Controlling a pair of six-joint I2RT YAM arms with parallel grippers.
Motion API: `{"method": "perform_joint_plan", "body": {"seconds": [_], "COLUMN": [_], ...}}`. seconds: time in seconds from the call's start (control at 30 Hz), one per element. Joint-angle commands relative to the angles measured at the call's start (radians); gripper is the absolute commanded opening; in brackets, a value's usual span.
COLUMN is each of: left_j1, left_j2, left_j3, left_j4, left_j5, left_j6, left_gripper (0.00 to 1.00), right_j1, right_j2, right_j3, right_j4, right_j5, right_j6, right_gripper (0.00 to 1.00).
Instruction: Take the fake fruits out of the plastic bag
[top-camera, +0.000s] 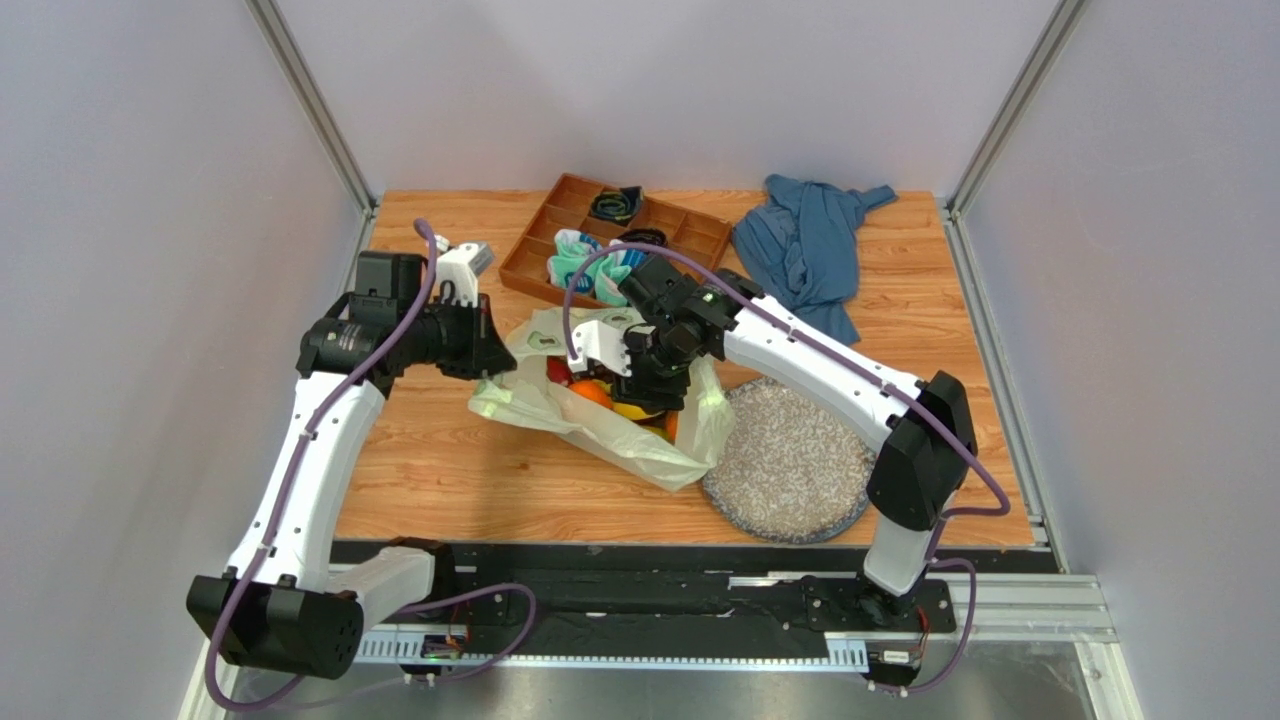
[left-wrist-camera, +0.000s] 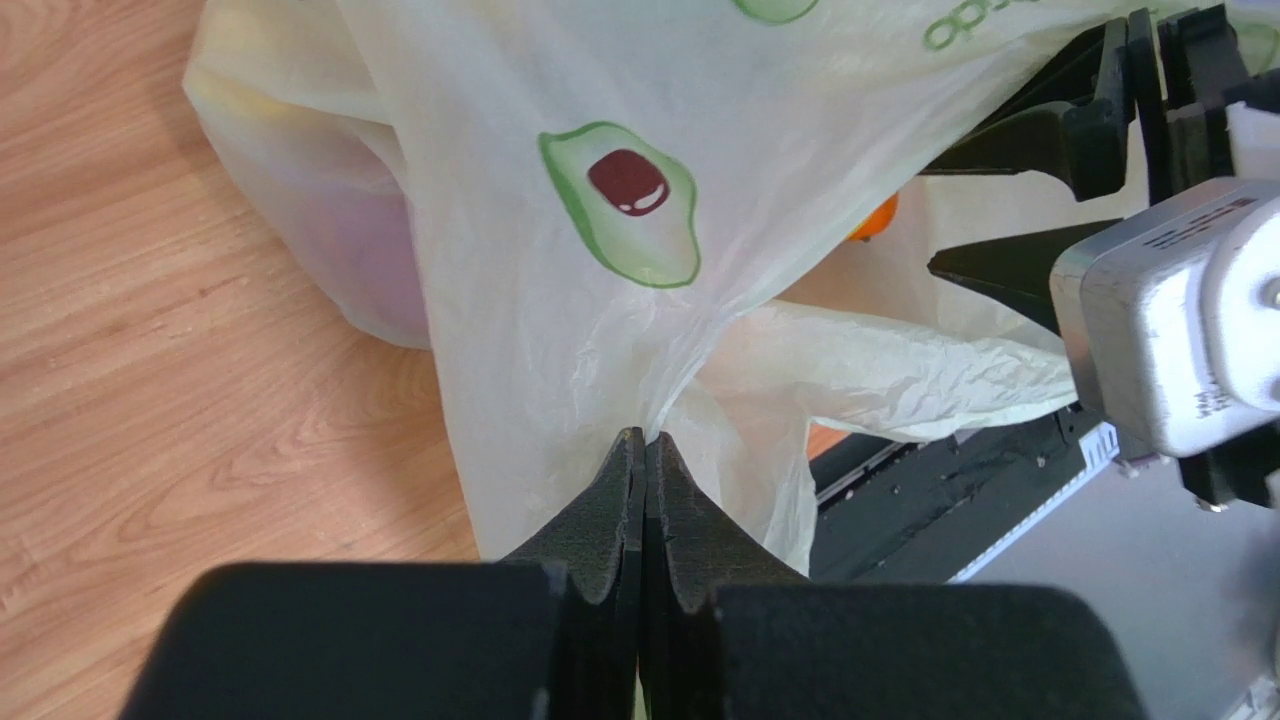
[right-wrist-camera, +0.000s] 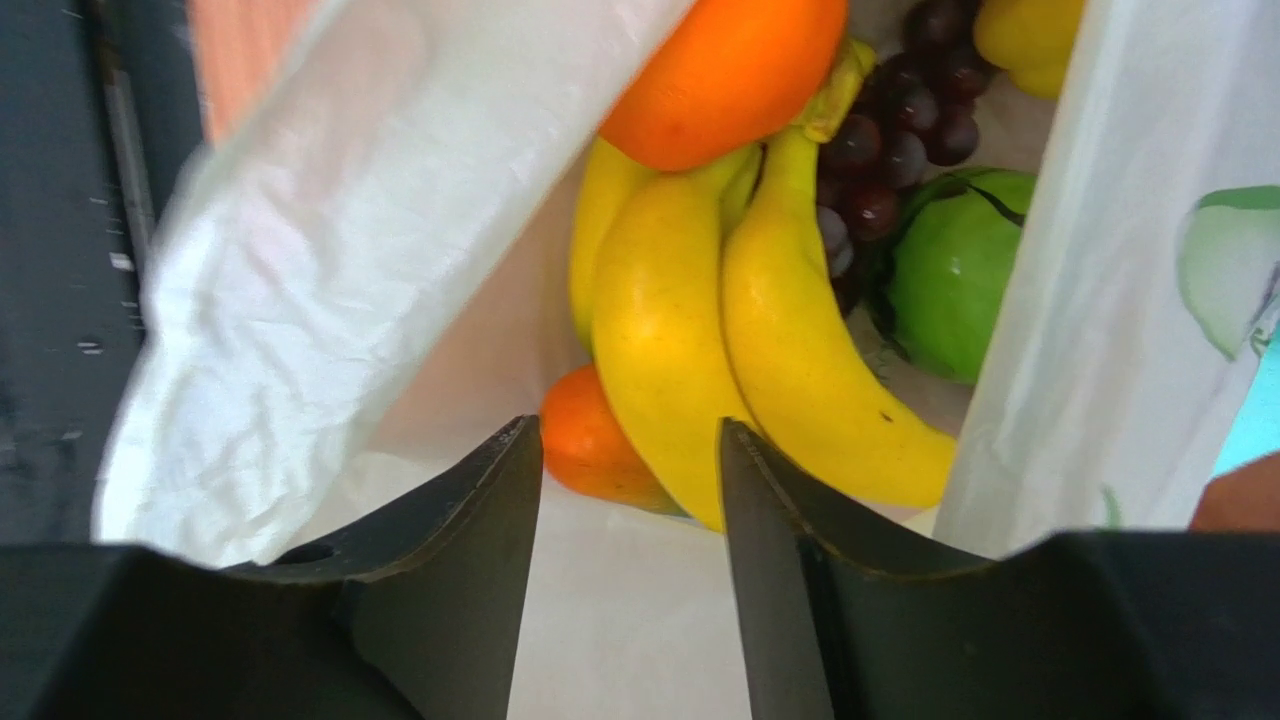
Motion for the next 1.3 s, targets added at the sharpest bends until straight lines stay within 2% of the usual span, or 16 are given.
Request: {"method": "perform_joint_plan", "body": {"seconds": [0.0,0.13,0.33,0.4,0.43,0.53,0.63,0.8,0.87,1.0,1.1,1.27], "left_j1": [0.044,0.049,0.049,0.049,0.049,0.049,0.049,0.058,0.063,0.07,0.077,0.077], "left_j2": [0.008,-0.008,-0.043,-0.054,-0.055,-0.075,-0.088,-0.069,-0.06,-0.049,-0.042,-0.026], "left_j3": [0.036,0.021,-0.008,-0.01,-0.014,-0.036,-0.051,-0.028,-0.013,0.019,0.016,0.012], "left_j4": [0.014,0.04,0.058,0.057,0.06,0.087,0.116,0.152,0.147,0.141,0.141,0.141], "left_j5": [0.046,0.088,0.158,0.17,0.171,0.166,0.16,0.149,0.141,0.129,0.128,0.135], "left_j6": [0.032,0.012,-0.041,-0.049,-0.052,-0.063,-0.064,-0.072,-0.074,-0.075,-0.08,-0.083], "left_gripper": [0.0,0.0,0.0,0.0,0.0,0.0,0.0,0.0,0.0,0.0,0.0,0.0], "right_j1": [-0.008,-0.005,0.02,0.029,0.029,0.035,0.033,0.033,0.035,0.035,0.03,-0.106], "right_j2": [-0.067,-0.082,-0.073,-0.073,-0.079,-0.134,-0.22,-0.357,-0.395,-0.46,-0.516,-0.601], "right_j3": [-0.099,-0.2,-0.337,-0.358,-0.364,-0.352,-0.273,-0.151,-0.081,-0.012,0.005,0.002], "right_j4": [0.187,0.25,0.407,0.482,0.506,0.55,0.472,0.332,0.278,0.251,0.296,0.321], "right_j5": [0.106,0.129,0.202,0.233,0.241,0.249,0.184,0.036,0.02,0.055,0.146,0.158], "right_j6": [-0.117,-0.191,-0.265,-0.259,-0.257,-0.236,-0.156,-0.01,0.057,0.143,0.2,0.332], "right_gripper": [0.54,0.62,0.65,0.57,0.44,0.23,0.15,0.14,0.13,0.13,0.13,0.14]}}
